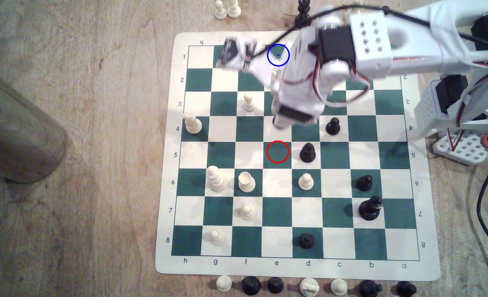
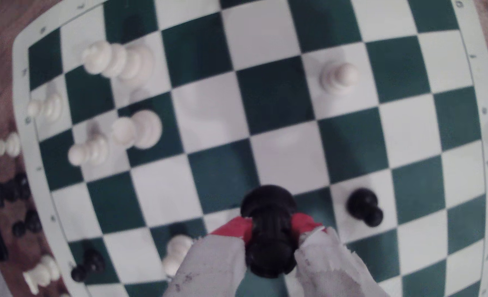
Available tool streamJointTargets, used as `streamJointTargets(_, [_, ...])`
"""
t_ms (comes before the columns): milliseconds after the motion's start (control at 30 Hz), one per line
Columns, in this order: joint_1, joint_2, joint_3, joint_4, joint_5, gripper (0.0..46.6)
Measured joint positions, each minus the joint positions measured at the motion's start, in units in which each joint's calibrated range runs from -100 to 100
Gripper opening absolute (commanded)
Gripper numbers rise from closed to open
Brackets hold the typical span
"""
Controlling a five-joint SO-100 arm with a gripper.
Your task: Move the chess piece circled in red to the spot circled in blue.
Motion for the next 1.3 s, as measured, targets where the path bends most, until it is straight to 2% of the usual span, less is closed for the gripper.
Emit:
streamJointTargets(167, [5.7, -0.7, 0.0, 1.8, 1.9, 0.3])
streamJointTargets(233, [10.3, -0.7, -0.1, 1.1, 2.4, 0.3])
streamJointTargets(433, [17.5, 1.8, -0.2, -2.8, 3.5, 0.3])
streamJointTargets(800, [22.5, 12.1, -0.1, -10.4, 4.9, 0.3])
streamJointTargets(1300, [23.9, 19.1, -0.2, -16.5, 5.5, 0.4])
